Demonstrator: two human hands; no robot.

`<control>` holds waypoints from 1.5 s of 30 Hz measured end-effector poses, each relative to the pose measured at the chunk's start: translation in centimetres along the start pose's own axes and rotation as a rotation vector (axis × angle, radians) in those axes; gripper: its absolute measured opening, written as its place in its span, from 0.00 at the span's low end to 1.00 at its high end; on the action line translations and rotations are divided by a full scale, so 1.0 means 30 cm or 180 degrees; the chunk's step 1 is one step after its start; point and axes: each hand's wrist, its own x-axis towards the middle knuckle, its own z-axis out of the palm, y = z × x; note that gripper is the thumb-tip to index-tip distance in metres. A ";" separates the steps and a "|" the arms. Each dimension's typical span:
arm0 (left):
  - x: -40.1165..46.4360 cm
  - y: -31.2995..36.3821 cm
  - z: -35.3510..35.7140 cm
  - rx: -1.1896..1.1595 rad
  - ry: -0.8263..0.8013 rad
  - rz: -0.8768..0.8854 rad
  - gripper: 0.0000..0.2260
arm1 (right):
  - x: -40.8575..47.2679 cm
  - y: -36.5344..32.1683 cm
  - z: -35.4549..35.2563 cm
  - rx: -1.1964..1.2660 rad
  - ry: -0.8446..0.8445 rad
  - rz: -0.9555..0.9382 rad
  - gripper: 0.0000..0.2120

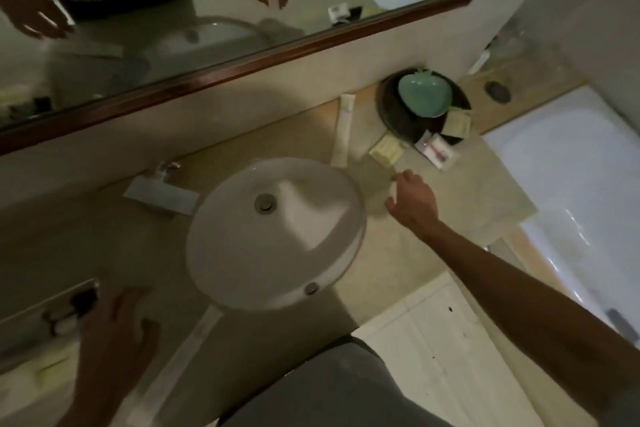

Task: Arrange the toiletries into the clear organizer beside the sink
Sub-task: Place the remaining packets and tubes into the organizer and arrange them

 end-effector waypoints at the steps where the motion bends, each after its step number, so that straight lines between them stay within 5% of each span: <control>1: -0.015 0.076 0.037 -0.0084 0.0027 0.0107 0.22 | 0.062 0.102 -0.019 0.0052 0.0055 0.0310 0.25; 7: -0.049 0.357 0.203 -0.0258 -0.0309 0.0665 0.21 | 0.359 0.484 -0.041 0.0024 -0.0297 0.1043 0.42; 10: -0.046 0.434 0.225 -0.0117 -0.0600 0.0680 0.23 | 0.417 0.522 -0.016 0.0070 -0.0399 0.0954 0.40; 19: 0.088 0.646 0.220 -0.0039 -0.1011 0.0699 0.21 | 0.145 0.421 0.045 0.0414 0.0479 -0.0482 0.10; 22: 0.135 0.726 0.263 0.0052 -0.1211 0.0786 0.22 | -0.053 0.370 0.115 0.0111 0.0023 -0.1314 0.19; 26: 0.182 0.854 0.338 0.0040 -0.1468 0.0924 0.22 | -0.177 0.344 0.137 0.0382 -0.0260 -0.1317 0.25; 32: 0.199 1.176 0.482 -0.0533 -0.1889 0.0042 0.23 | -0.110 0.372 0.072 0.0359 0.0019 -0.0919 0.09; 37: 0.246 1.435 0.628 -0.0597 -0.1551 -0.0684 0.35 | -0.096 0.415 0.044 0.0312 0.0006 -0.0551 0.08; 41: 0.269 1.466 0.684 -0.0281 -0.1464 0.0139 0.26 | -0.149 0.453 0.058 0.0328 -0.0023 -0.0521 0.08; 43: 0.288 1.421 0.680 -0.0277 -0.1696 0.0963 0.33 | -0.176 0.466 0.071 0.0366 -0.0064 -0.0561 0.07; 45: 0.284 1.376 0.687 -0.0399 -0.1517 0.0992 0.35 | -0.204 0.469 0.087 0.0346 -0.0111 -0.0610 0.07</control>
